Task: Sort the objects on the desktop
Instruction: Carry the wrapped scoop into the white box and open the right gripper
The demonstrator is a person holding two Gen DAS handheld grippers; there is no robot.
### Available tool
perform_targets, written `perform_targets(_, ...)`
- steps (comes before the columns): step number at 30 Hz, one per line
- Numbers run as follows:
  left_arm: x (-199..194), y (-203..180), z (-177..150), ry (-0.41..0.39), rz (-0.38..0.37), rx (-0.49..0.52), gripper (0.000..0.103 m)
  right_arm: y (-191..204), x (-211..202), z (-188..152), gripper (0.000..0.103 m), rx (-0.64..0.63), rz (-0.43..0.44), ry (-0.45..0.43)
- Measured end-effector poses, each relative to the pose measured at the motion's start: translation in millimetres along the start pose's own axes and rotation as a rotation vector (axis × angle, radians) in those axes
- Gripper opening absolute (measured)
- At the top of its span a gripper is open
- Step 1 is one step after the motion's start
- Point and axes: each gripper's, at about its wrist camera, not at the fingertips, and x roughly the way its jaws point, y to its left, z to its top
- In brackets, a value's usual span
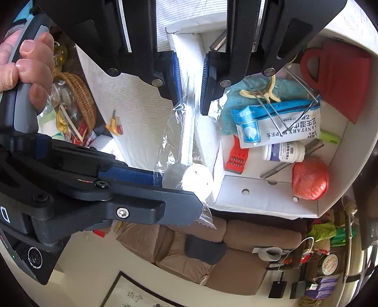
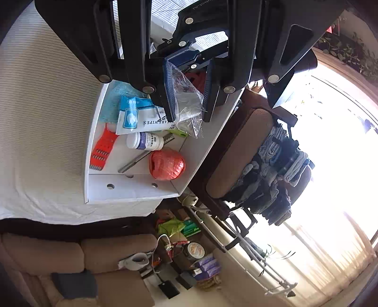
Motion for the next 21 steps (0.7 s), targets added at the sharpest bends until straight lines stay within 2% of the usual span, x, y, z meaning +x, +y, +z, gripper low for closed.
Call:
perform_targets(8, -1, 52, -12, 0.083, 0.060, 0.014, 0.014, -2, 62, -6, 0.021, 0.025, -0.004, 0.062)
perform_targets(14, 9, 92, -24, 0.145, 0.110, -0.028, 0.014, -25, 121, -24, 0.022, 0.114, 0.034, 0.130)
perform_targets(18, 12, 110, -27, 0.160, 0.145, -0.065, 0.014, -28, 154, -29, 0.026, 0.127, 0.001, 0.167)
perform_targets(19, 11, 113, -27, 0.152, 0.161, -0.075, 0.019, -29, 162, -30, 0.029, 0.131, -0.010, 0.185)
perform_targets(20, 9, 117, -28, 0.140, 0.176, -0.089, 0.040, -30, 169, -31, 0.030, 0.136, -0.023, 0.206)
perform_targets(21, 5, 121, -28, 0.124, 0.187, -0.110, 0.052, -31, 174, -32, 0.031, 0.138, -0.042, 0.222)
